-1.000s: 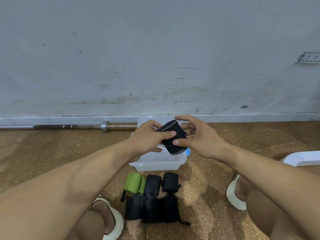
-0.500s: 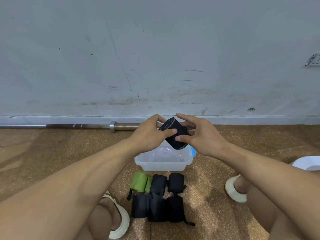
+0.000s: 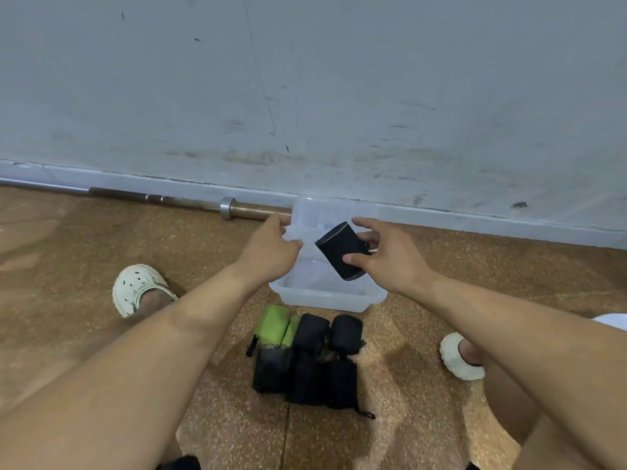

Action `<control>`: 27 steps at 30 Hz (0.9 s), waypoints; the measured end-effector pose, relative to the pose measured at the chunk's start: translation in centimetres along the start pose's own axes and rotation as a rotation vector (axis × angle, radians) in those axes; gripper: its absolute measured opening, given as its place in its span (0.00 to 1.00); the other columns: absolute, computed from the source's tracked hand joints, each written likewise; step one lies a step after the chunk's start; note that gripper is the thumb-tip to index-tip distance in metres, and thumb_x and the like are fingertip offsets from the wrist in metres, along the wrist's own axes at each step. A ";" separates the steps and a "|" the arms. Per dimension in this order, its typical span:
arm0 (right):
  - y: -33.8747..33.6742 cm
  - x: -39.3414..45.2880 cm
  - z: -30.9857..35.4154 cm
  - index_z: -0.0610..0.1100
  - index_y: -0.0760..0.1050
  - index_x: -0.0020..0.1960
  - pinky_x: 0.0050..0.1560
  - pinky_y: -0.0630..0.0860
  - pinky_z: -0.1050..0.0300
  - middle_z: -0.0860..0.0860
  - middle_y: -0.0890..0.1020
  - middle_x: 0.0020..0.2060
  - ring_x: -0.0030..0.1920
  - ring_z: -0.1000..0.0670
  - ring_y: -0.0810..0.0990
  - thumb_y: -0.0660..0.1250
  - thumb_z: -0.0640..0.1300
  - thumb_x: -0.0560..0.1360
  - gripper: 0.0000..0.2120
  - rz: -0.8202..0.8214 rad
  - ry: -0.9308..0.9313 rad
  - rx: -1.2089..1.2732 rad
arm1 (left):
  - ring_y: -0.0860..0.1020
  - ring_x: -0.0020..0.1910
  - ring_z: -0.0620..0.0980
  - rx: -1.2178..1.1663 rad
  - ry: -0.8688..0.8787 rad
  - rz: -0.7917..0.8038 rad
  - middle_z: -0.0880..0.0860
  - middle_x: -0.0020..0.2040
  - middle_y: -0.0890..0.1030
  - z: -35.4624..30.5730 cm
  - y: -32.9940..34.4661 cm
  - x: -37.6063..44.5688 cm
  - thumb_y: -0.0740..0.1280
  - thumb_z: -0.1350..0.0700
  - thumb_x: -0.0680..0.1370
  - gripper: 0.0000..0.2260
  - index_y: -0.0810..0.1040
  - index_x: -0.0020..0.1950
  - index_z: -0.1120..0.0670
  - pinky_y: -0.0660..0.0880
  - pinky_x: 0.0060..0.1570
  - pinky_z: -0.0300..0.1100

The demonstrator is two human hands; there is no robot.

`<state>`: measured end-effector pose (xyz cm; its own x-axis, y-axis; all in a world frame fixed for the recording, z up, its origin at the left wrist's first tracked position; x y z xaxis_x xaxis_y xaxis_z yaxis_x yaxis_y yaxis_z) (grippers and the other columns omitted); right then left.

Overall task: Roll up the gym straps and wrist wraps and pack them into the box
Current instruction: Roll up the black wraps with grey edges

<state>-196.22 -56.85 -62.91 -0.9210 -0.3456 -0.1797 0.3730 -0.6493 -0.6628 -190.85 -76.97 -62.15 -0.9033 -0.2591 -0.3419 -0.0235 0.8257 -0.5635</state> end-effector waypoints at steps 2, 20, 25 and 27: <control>2.1 2.2 -0.8 0.50 0.70 0.73 0.52 0.77 0.60 0.50 0.83 0.62 0.57 0.49 0.81 0.77 0.44 0.75 0.30 0.027 0.040 -0.016 | 0.73 0.69 0.57 0.209 -0.035 0.154 0.56 0.74 0.72 0.5 1.9 2.1 0.66 0.56 0.81 0.26 0.63 0.78 0.56 0.72 0.62 0.47; 20.9 14.0 -14.5 0.40 0.78 0.45 0.59 0.81 0.47 0.44 0.83 0.47 0.53 0.42 0.83 0.81 0.45 0.70 0.13 0.081 0.647 0.219 | 0.78 0.53 0.54 0.665 -0.133 0.329 0.53 0.59 0.77 10.6 3.5 7.3 0.64 0.55 0.79 0.13 0.74 0.64 0.54 0.76 0.48 0.44; 23.7 15.6 -16.5 0.43 0.79 0.46 0.58 0.80 0.49 0.47 0.84 0.46 0.51 0.44 0.83 0.81 0.48 0.71 0.14 0.047 0.663 0.357 | 0.77 0.63 0.56 0.680 -0.202 0.461 0.55 0.68 0.76 12.7 5.7 7.0 0.65 0.53 0.80 0.20 0.71 0.72 0.52 0.77 0.62 0.51; 23.7 15.9 -16.7 0.44 0.77 0.51 0.55 0.77 0.53 0.50 0.80 0.43 0.51 0.45 0.78 0.78 0.47 0.74 0.13 0.038 0.685 0.375 | 0.75 0.68 0.56 0.668 -0.223 0.478 0.55 0.72 0.73 13.1 6.3 7.1 0.65 0.53 0.81 0.24 0.66 0.77 0.54 0.74 0.66 0.50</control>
<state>-203.89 -66.41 -93.63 -0.7252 0.0437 -0.6872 0.3063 -0.8733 -0.3788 -191.81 -80.18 -77.94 -0.6444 -0.1081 -0.7571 0.6603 0.4207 -0.6221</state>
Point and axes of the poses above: each hand's wrist, its own x-axis towards the middle knuckle, its own y-axis out of the palm, z = x × y, the point moved 9 cm from there along x, towards the middle knuckle
